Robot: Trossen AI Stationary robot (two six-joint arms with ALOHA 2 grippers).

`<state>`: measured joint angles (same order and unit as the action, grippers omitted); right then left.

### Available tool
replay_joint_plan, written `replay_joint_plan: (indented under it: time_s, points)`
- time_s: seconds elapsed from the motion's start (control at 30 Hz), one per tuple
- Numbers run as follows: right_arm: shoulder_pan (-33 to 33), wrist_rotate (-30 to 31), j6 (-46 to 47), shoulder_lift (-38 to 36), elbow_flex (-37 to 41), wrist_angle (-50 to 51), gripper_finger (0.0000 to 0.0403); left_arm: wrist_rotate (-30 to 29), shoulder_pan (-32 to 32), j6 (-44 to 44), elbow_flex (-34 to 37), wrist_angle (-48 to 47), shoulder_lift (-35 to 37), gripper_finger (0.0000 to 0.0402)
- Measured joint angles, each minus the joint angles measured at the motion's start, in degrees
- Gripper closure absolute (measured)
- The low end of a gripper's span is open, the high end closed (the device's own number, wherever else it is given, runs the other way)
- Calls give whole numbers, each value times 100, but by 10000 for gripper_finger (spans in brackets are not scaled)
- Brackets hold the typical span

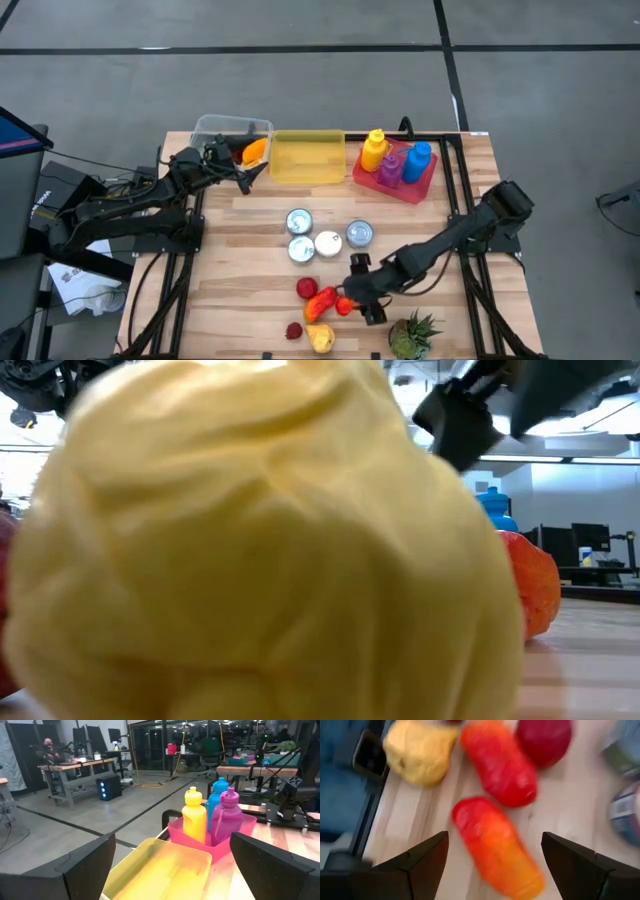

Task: Pick & Place Food Item
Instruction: Put the right red mango into the transparent bin

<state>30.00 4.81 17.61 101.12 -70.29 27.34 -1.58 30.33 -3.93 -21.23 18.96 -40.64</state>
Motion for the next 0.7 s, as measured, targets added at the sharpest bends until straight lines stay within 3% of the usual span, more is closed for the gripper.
replay_joint_plan:
  time_s: [0.13,0.3,0.7]
  points:
    - [21,-367,-2,442,-476,712,95,-1,0,-4,0,-9,0,18]
    - [20,-442,-204,907,-897,886,95,-4,0,-6,-2,-15,-2,18]
    - [-96,-446,-255,1454,-1035,1225,96,-7,-4,-6,-2,-13,0,18]
